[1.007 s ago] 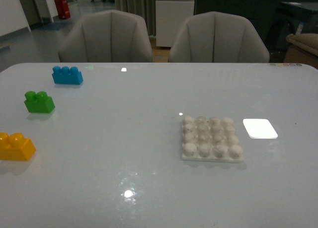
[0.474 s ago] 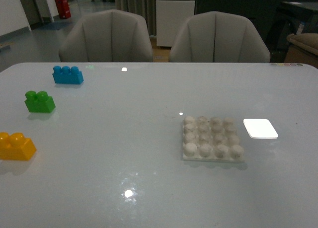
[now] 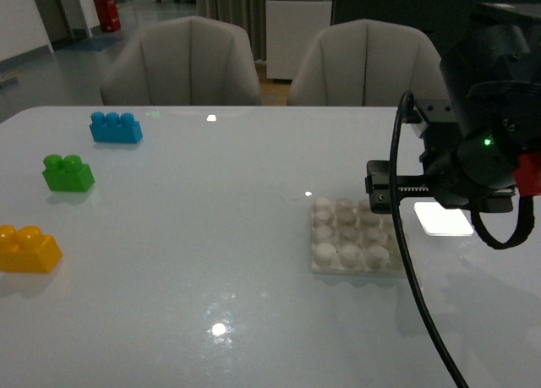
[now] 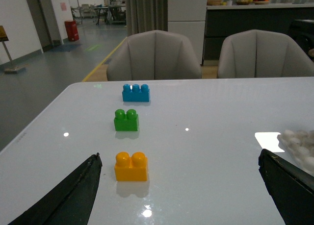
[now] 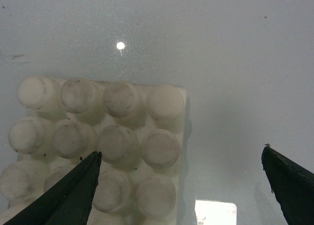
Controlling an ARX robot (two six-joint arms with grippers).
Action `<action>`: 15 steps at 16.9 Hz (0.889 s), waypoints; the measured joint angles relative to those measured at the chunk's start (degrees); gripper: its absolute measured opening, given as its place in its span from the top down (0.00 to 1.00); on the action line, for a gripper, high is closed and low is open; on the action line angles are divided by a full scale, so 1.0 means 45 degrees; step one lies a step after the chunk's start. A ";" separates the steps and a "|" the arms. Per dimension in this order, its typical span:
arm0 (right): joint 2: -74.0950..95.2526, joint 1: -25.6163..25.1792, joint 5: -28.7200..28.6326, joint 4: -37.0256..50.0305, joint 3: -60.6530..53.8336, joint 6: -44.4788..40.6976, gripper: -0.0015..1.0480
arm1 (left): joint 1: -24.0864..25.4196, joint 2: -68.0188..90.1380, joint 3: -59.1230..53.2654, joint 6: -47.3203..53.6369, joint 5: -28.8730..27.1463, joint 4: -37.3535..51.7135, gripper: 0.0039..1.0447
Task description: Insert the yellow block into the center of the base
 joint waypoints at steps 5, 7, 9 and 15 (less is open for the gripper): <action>0.0991 0.0209 -0.0253 -0.0321 0.0500 0.0602 0.06 | 0.0000 0.0000 0.0000 0.0000 -0.0005 0.0000 0.06; 0.1093 0.0219 -0.0311 -0.0272 0.0520 0.0763 0.06 | 0.0000 0.0000 0.0000 0.0000 0.0000 0.0000 0.06; 0.1219 0.0301 -0.0767 -0.0058 0.0515 0.1010 0.06 | 0.0000 0.0000 0.0000 0.0000 0.0000 0.0000 0.06; 0.1778 0.1054 -0.1365 0.0753 0.0593 0.1200 0.06 | 0.0000 0.0000 0.0000 0.0000 0.0000 0.0000 0.06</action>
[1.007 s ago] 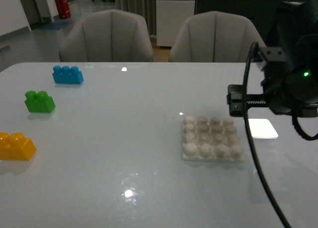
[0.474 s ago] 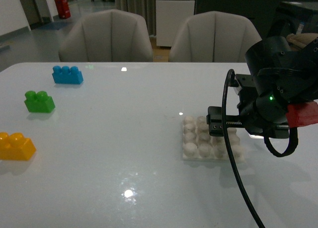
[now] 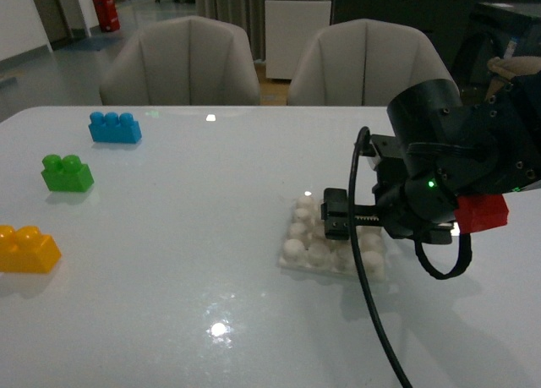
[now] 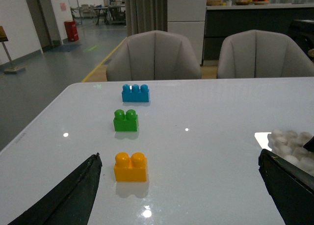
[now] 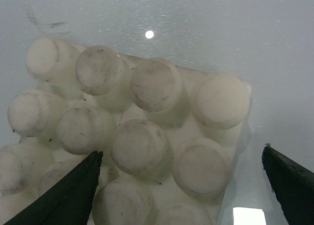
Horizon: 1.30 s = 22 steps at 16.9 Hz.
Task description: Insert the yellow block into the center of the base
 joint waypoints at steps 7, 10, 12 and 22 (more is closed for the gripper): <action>0.0291 0.0763 -0.0359 0.0053 0.0495 0.0019 0.06 | 0.0000 0.0000 0.0000 0.0000 -0.0005 -0.0005 0.06; 0.0374 0.1010 -0.0563 0.0010 0.0695 0.0029 0.06 | 0.0000 0.0000 0.0000 0.0000 -0.0005 0.0000 0.06; 0.0374 0.1151 -0.0680 0.0083 0.0690 0.0034 0.06 | 0.0000 0.0000 0.0000 0.0000 -0.0005 0.0000 0.06; -0.3512 -0.0918 -0.1846 0.2414 -0.2448 0.0937 0.06 | 0.0000 0.0000 0.0000 0.0000 0.0000 0.0000 0.06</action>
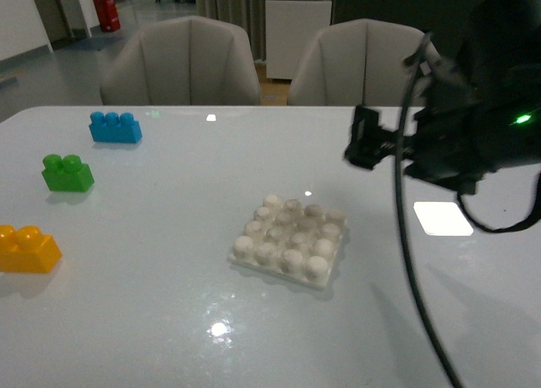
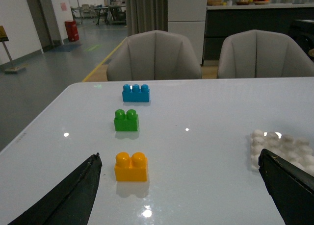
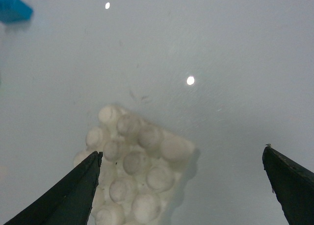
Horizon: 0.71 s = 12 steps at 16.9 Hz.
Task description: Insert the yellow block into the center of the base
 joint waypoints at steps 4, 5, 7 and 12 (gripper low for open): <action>-0.4085 -0.1977 0.0068 0.1583 -0.3594 0.0729 0.06 | 0.0000 0.0000 0.0000 0.0000 0.0000 0.0000 0.06; -0.5707 -0.2356 0.0112 0.1753 -0.4813 0.0816 0.06 | 0.0000 0.0000 0.0000 0.0000 0.0000 0.0000 0.06; -0.9146 -0.2720 0.0389 0.1491 -0.6683 0.0933 0.06 | 0.0000 0.0000 0.0000 0.0000 0.0000 0.0000 0.06; -1.4960 -0.0355 0.4235 0.2686 -1.0438 0.0452 0.15 | 0.0000 0.0000 0.0000 0.0000 0.0000 0.0000 0.06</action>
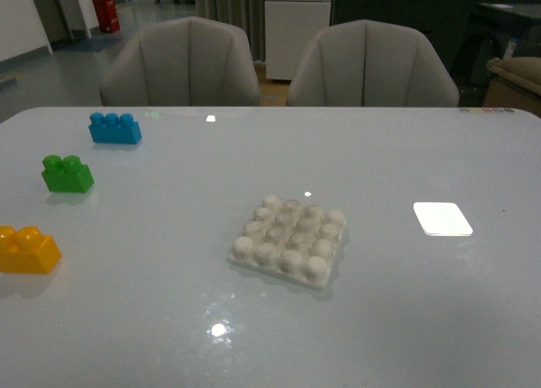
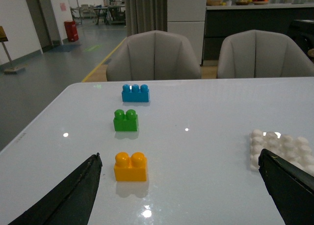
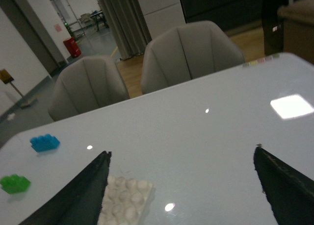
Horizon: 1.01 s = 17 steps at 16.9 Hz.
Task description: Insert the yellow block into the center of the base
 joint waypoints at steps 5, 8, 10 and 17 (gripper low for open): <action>-0.1627 0.0471 0.0534 0.1535 -0.2186 -0.4192 0.76 | 0.0000 0.0000 0.0000 0.0000 -0.0005 0.0000 0.06; -0.2997 -0.0364 -0.0155 0.0894 -0.3041 -0.4405 0.98 | 0.0000 0.0000 0.0000 0.0000 0.0000 0.0000 0.06; -0.3861 -0.0709 -0.0578 0.0418 -0.3351 -0.4405 0.98 | 0.0000 0.0000 0.0000 0.0000 -0.0005 0.0000 0.06; -0.6256 -0.1996 -0.1875 -0.0976 -0.4279 -0.4410 0.98 | 0.0000 0.0000 0.0000 0.0000 0.0000 0.0000 0.06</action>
